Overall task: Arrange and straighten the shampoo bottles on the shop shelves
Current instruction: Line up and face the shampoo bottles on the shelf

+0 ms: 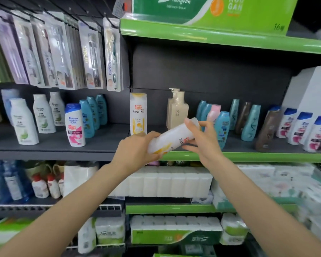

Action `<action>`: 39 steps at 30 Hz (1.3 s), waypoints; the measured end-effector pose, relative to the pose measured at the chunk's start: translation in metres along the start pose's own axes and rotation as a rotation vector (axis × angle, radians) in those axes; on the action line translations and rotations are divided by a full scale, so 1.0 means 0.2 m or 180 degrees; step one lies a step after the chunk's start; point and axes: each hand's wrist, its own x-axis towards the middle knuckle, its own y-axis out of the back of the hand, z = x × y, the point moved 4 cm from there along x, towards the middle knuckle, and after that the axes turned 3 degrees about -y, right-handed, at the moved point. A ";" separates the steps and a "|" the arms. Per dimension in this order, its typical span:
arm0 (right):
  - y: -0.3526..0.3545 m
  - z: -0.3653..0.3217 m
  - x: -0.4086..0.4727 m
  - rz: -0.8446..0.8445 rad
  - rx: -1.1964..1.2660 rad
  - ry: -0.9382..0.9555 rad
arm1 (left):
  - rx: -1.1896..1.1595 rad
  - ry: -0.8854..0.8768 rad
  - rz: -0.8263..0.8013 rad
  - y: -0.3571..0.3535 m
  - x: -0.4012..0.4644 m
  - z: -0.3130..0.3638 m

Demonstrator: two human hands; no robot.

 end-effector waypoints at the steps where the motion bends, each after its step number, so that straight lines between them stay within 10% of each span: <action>1: -0.01 0.01 -0.01 0.0062 0.0180 -0.0018 | 0.0190 -0.0033 0.0004 0.00 -0.01 0.00; 11: -0.03 0.03 -0.07 0.0166 0.0683 0.0420 | -0.1106 -0.0361 -0.0798 -0.01 -0.08 -0.20; 23: 0.00 0.06 -0.10 -0.0479 -0.0702 0.1416 | -0.0332 -0.0503 0.0122 0.06 -0.16 -0.28; 39: 0.02 0.05 -0.06 -0.0467 0.0059 0.0990 | -0.1624 -0.0188 -0.0367 0.04 -0.15 -0.28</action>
